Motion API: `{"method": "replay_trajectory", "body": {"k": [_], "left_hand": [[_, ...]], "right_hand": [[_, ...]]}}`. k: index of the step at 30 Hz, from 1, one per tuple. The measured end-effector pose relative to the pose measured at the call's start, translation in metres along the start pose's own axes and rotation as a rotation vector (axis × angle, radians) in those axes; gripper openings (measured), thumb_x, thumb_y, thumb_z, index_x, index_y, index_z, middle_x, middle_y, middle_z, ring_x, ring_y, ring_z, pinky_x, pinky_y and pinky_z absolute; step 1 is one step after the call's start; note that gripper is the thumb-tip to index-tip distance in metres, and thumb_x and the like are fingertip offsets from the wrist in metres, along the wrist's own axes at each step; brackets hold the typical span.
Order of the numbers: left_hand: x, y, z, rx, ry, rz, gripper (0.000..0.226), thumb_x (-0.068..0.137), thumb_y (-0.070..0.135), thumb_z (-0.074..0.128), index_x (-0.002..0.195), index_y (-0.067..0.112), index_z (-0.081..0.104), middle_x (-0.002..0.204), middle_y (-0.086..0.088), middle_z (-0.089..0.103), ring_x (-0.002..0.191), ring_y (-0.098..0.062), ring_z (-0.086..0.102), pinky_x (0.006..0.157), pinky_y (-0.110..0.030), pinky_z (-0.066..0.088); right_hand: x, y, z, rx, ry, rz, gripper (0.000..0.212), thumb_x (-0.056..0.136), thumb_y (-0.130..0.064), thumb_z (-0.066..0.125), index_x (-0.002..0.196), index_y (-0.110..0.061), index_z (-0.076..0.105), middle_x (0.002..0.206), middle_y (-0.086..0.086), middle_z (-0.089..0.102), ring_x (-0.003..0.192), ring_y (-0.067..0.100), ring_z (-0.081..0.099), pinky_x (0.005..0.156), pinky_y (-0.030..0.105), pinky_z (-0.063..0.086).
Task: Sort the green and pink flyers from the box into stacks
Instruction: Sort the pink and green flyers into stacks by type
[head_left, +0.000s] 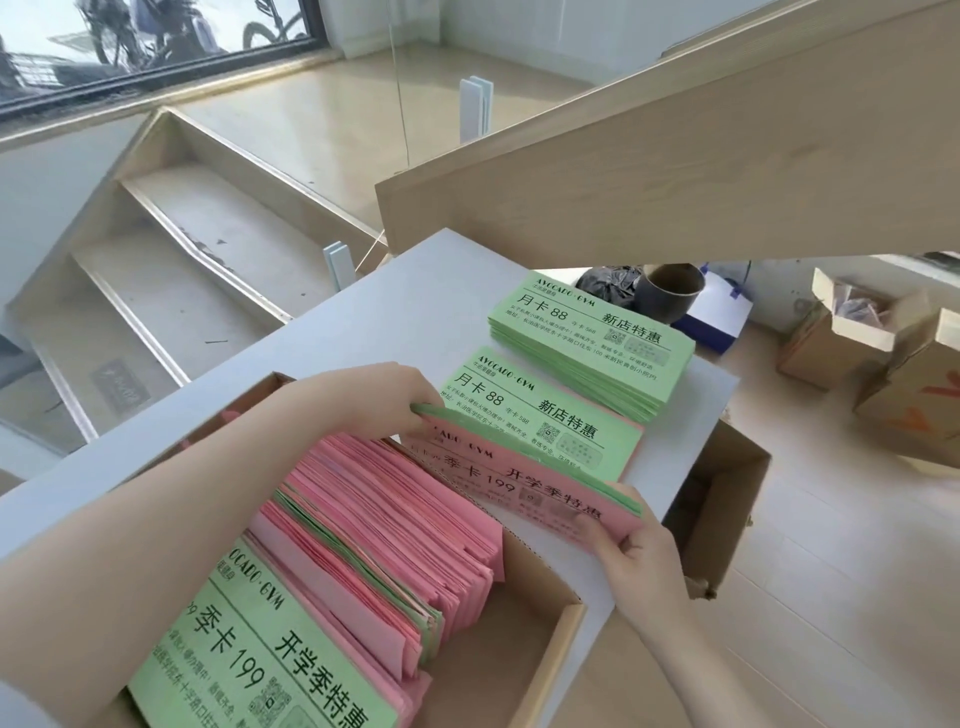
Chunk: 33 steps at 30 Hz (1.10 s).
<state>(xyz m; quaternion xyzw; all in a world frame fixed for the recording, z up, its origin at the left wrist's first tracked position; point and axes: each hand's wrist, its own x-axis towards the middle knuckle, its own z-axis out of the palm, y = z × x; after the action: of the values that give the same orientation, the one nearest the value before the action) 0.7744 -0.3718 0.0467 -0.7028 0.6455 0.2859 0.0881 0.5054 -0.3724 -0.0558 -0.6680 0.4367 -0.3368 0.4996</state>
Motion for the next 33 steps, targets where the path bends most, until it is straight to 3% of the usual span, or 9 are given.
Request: {"method": "replay_trajectory", "body": {"k": [4, 8, 10, 12, 15, 22, 26, 29, 33], "left_hand": [[-0.002, 0.002, -0.005, -0.090, 0.175, 0.027, 0.013, 0.089, 0.016, 0.052, 0.087, 0.014, 0.065, 0.074, -0.001, 0.060, 0.071, -0.018, 0.049, 0.067, -0.030, 0.043], [-0.013, 0.014, -0.022, -0.838, 0.570, 0.099, 0.007, 0.081, 0.020, 0.069, 0.087, 0.016, 0.066, 0.077, 0.001, 0.072, 0.071, -0.017, 0.067, 0.070, -0.026, 0.050], [-0.018, 0.018, -0.029, -1.231, 0.539, 0.167, 0.020, 0.082, 0.026, 0.067, 0.099, 0.015, 0.063, 0.085, -0.001, 0.075, 0.077, -0.017, 0.071, 0.073, -0.031, 0.053], [-0.023, 0.023, -0.028, -1.507, 0.352, 0.368, 0.045, 0.078, 0.042, 0.068, 0.114, 0.017, 0.059, 0.095, -0.003, 0.072, 0.085, -0.019, 0.070, 0.075, -0.033, 0.055], [-0.027, 0.039, -0.016, -1.674, 0.186, 0.547, 0.067, 0.068, 0.046, 0.077, 0.126, 0.026, 0.050, 0.114, -0.003, 0.065, 0.100, -0.026, 0.065, 0.086, -0.037, 0.054], [-0.020, 0.084, 0.002, -1.861, 0.589, 0.178, 0.026, 0.095, 0.004, 0.045, 0.114, 0.021, 0.045, 0.105, -0.004, 0.067, 0.090, -0.021, 0.066, 0.073, -0.037, 0.058], [-0.026, 0.068, 0.004, -2.018, 0.660, 0.047, 0.031, 0.094, -0.003, 0.040, 0.116, 0.018, 0.046, 0.100, -0.005, 0.068, 0.079, -0.019, 0.068, 0.062, -0.032, 0.059], [-0.032, 0.052, 0.001, -2.087, 0.723, 0.022, 0.034, 0.094, -0.004, 0.038, 0.122, 0.016, 0.044, 0.098, -0.006, 0.069, 0.073, -0.017, 0.070, 0.060, -0.033, 0.060], [-0.033, 0.036, -0.001, -2.117, 0.802, 0.001, 0.037, 0.094, -0.005, 0.037, 0.126, 0.013, 0.041, 0.099, -0.008, 0.068, 0.074, -0.019, 0.071, 0.062, -0.035, 0.060]], "right_hand": [[0.008, -0.018, -0.011, -0.024, 0.018, -0.079, 0.036, 0.088, -0.006, 0.060, 0.102, -0.038, 0.056, 0.090, -0.043, 0.061, 0.093, -0.017, 0.058, 0.075, 0.002, 0.043], [0.028, -0.037, -0.025, 0.287, 0.133, 0.007, 0.023, 0.085, -0.017, 0.063, 0.101, -0.033, 0.064, 0.098, -0.019, 0.071, 0.098, 0.006, 0.065, 0.078, 0.021, 0.054], [0.037, -0.050, -0.025, 0.493, 0.126, 0.080, 0.030, 0.078, -0.028, 0.067, 0.108, -0.031, 0.062, 0.105, -0.007, 0.071, 0.099, 0.014, 0.067, 0.079, 0.033, 0.057], [0.046, -0.065, -0.024, 0.683, 0.091, 0.172, 0.032, 0.085, -0.014, 0.058, 0.114, -0.027, 0.059, 0.106, -0.003, 0.071, 0.096, 0.015, 0.068, 0.072, 0.033, 0.059], [0.057, -0.094, -0.024, 0.846, -0.015, 0.298, 0.029, 0.092, -0.005, 0.048, 0.107, -0.025, 0.063, 0.101, 0.000, 0.073, 0.084, 0.016, 0.072, 0.057, 0.029, 0.058], [0.066, -0.116, -0.008, 0.822, -0.189, 0.424, 0.024, 0.095, -0.004, 0.044, 0.102, -0.016, 0.063, 0.083, 0.004, 0.075, 0.065, 0.015, 0.071, 0.050, 0.030, 0.058], [0.069, -0.113, -0.018, 0.564, -0.234, 0.312, 0.027, 0.099, -0.029, 0.039, 0.097, -0.024, 0.065, 0.088, 0.005, 0.074, 0.067, 0.018, 0.070, 0.058, 0.030, 0.059], [0.075, -0.081, -0.024, -0.176, -0.118, 0.002, 0.025, 0.094, -0.040, 0.048, 0.108, -0.023, 0.060, 0.097, -0.005, 0.068, 0.091, 0.016, 0.066, 0.080, 0.030, 0.051], [0.075, -0.031, -0.005, -1.106, -0.379, -0.198, 0.065, 0.086, -0.059, 0.048, 0.138, -0.022, 0.039, 0.151, 0.004, 0.029, 0.140, 0.021, 0.023, 0.113, 0.036, 0.020]]}}
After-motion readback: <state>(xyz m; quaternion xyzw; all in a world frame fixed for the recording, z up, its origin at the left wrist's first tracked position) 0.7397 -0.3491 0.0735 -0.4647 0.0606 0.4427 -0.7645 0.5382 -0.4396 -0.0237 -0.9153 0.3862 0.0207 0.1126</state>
